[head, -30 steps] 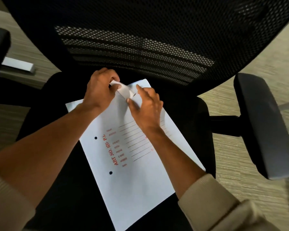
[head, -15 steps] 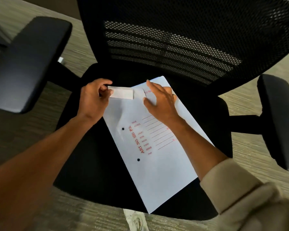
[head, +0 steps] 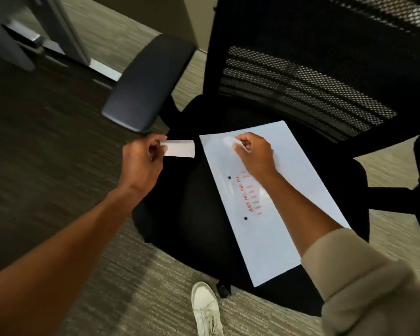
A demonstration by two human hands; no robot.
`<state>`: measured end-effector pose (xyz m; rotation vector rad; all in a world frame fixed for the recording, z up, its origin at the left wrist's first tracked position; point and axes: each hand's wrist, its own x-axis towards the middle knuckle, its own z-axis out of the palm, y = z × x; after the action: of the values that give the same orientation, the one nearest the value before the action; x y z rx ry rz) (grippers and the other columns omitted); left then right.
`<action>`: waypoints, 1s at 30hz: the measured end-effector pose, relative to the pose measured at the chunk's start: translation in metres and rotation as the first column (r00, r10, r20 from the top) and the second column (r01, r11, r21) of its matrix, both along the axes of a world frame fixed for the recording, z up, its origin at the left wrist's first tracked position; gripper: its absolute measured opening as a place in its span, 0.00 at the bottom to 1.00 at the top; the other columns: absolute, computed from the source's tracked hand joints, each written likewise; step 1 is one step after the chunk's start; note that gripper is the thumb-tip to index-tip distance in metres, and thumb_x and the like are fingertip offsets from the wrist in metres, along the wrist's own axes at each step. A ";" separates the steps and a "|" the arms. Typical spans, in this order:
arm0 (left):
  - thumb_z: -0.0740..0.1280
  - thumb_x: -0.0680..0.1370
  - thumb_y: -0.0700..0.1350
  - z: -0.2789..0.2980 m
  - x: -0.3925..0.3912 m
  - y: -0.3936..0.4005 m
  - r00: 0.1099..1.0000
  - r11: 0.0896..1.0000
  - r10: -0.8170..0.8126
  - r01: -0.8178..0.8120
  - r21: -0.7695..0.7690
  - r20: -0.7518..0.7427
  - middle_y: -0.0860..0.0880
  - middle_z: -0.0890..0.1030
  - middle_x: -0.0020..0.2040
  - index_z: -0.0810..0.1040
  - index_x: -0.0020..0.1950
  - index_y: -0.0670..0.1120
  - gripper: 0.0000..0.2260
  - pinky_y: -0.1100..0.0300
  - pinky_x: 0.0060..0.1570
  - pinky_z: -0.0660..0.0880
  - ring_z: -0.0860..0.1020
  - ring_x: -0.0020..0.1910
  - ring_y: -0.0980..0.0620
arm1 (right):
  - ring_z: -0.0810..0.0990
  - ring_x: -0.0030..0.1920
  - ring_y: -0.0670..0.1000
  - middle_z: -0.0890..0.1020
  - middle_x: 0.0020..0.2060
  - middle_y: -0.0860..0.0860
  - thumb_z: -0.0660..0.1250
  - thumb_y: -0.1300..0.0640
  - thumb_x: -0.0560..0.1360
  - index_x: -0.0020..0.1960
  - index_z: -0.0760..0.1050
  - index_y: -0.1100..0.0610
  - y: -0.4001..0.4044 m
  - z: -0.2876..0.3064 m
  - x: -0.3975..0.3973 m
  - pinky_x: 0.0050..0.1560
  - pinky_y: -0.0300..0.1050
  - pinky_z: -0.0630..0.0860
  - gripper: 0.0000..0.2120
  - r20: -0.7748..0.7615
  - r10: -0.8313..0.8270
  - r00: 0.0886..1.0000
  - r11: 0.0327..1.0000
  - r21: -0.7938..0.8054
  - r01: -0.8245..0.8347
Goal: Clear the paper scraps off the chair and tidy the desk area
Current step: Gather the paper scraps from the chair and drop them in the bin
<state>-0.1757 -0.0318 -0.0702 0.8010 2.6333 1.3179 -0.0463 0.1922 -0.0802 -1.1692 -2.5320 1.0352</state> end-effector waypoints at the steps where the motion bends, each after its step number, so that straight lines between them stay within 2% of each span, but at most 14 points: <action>1: 0.69 0.77 0.36 0.001 0.000 -0.009 1.000 1.000 0.015 -0.016 0.016 0.019 0.50 0.80 0.41 0.83 0.56 0.43 0.09 0.83 0.40 0.66 0.77 0.39 0.56 | 0.79 0.55 0.55 0.83 0.53 0.54 0.66 0.56 0.78 0.56 0.79 0.57 -0.007 0.002 0.000 0.63 0.57 0.72 0.09 -0.018 -0.015 1.000 1.000 -0.006 0.015; 2: 0.69 0.77 0.36 0.001 0.001 -0.017 0.998 0.999 0.033 -0.035 0.039 0.050 0.49 0.81 0.43 0.82 0.57 0.42 0.10 0.83 0.41 0.67 0.78 0.40 0.56 | 0.79 0.53 0.54 0.83 0.51 0.54 0.66 0.56 0.78 0.55 0.78 0.59 -0.015 0.003 0.001 0.61 0.54 0.73 0.09 -0.052 -0.025 0.998 1.000 -0.010 0.024; 4: 0.69 0.77 0.35 0.003 0.004 -0.036 0.990 0.993 0.073 -0.083 0.084 0.125 0.46 0.83 0.47 0.82 0.56 0.41 0.10 0.81 0.43 0.70 0.79 0.43 0.56 | 0.77 0.43 0.49 0.81 0.43 0.51 0.66 0.57 0.78 0.50 0.78 0.61 -0.040 0.006 0.004 0.50 0.43 0.75 0.07 -0.146 -0.019 0.989 1.000 0.000 0.019; 5: 0.69 0.77 0.34 0.004 0.006 -0.049 0.984 0.989 0.099 -0.114 0.097 0.150 0.45 0.83 0.49 0.82 0.56 0.41 0.09 0.79 0.44 0.70 0.79 0.44 0.55 | 0.75 0.39 0.47 0.78 0.39 0.48 0.67 0.58 0.78 0.47 0.77 0.60 -0.056 0.008 0.005 0.44 0.37 0.72 0.06 -0.181 -0.007 0.983 1.000 0.011 0.009; 7: 0.69 0.77 0.34 0.007 0.016 -0.071 0.975 0.979 0.148 -0.168 0.117 0.164 0.44 0.83 0.50 0.82 0.55 0.42 0.09 0.76 0.46 0.72 0.79 0.45 0.54 | 0.73 0.36 0.43 0.76 0.37 0.45 0.67 0.57 0.77 0.46 0.78 0.58 -0.089 0.011 0.009 0.39 0.30 0.67 0.04 -0.213 0.001 0.977 1.000 0.006 0.000; 9: 0.68 0.77 0.35 0.010 0.028 -0.103 0.956 0.957 0.224 -0.253 0.145 0.190 0.45 0.83 0.50 0.82 0.54 0.42 0.08 0.69 0.49 0.76 0.80 0.46 0.54 | 0.76 0.38 0.43 0.79 0.39 0.45 0.68 0.56 0.77 0.48 0.79 0.56 -0.129 0.012 0.011 0.40 0.30 0.68 0.04 -0.233 0.022 0.972 1.000 -0.006 -0.024; 11: 0.68 0.78 0.36 0.011 0.042 -0.141 0.922 0.923 0.308 -0.349 0.162 0.236 0.47 0.83 0.49 0.82 0.54 0.43 0.07 0.63 0.49 0.79 0.81 0.46 0.54 | 0.79 0.42 0.46 0.82 0.42 0.48 0.68 0.56 0.77 0.50 0.79 0.56 -0.173 0.011 0.011 0.44 0.36 0.73 0.05 -0.263 0.063 0.963 0.998 -0.007 -0.067; 14: 0.69 0.77 0.37 0.004 0.059 -0.203 0.847 0.853 0.426 -0.493 0.170 0.318 0.47 0.84 0.49 0.83 0.54 0.44 0.07 0.63 0.49 0.79 0.82 0.47 0.53 | 0.81 0.45 0.48 0.83 0.43 0.48 0.69 0.56 0.76 0.50 0.80 0.55 -0.241 0.010 0.005 0.47 0.45 0.76 0.04 -0.289 0.144 0.946 0.981 -0.082 -0.174; 19: 0.69 0.77 0.37 -0.020 0.075 -0.315 0.694 0.713 0.626 -0.694 0.100 0.356 0.45 0.84 0.47 0.83 0.51 0.43 0.05 0.58 0.51 0.79 0.82 0.46 0.50 | 0.81 0.42 0.47 0.82 0.42 0.47 0.69 0.56 0.76 0.48 0.79 0.53 -0.349 -0.006 -0.014 0.44 0.49 0.78 0.02 -0.261 0.275 0.925 0.926 -0.185 -0.328; 23: 0.70 0.76 0.36 -0.042 0.096 -0.418 0.550 0.574 0.750 -0.817 0.051 0.368 0.46 0.84 0.43 0.82 0.47 0.43 0.04 0.59 0.48 0.77 0.81 0.43 0.51 | 0.81 0.42 0.51 0.83 0.41 0.50 0.69 0.57 0.76 0.47 0.79 0.55 -0.448 -0.029 -0.029 0.44 0.50 0.79 0.02 -0.197 0.409 0.891 0.848 -0.278 -0.451; 27: 0.69 0.77 0.36 -0.063 0.134 -0.505 0.437 0.458 0.835 -0.889 0.016 0.335 0.49 0.82 0.41 0.81 0.47 0.45 0.04 0.76 0.42 0.72 0.79 0.39 0.62 | 0.82 0.43 0.50 0.83 0.43 0.51 0.69 0.56 0.76 0.47 0.79 0.54 -0.540 -0.055 -0.033 0.42 0.43 0.77 0.02 -0.139 0.538 0.832 0.744 -0.385 -0.545; 30: 0.69 0.77 0.36 -0.083 0.171 -0.572 0.319 0.351 0.905 -0.934 -0.069 0.280 0.48 0.82 0.42 0.81 0.48 0.43 0.04 0.75 0.41 0.71 0.78 0.39 0.60 | 0.82 0.42 0.51 0.83 0.43 0.53 0.69 0.58 0.76 0.47 0.79 0.56 -0.617 -0.078 -0.027 0.41 0.42 0.76 0.02 -0.106 0.636 0.764 0.670 -0.415 -0.615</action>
<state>-0.0045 -0.6037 -0.1528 -1.1216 2.7588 1.5383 -0.0738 -0.4251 -0.1585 -0.3264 -2.9052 1.8126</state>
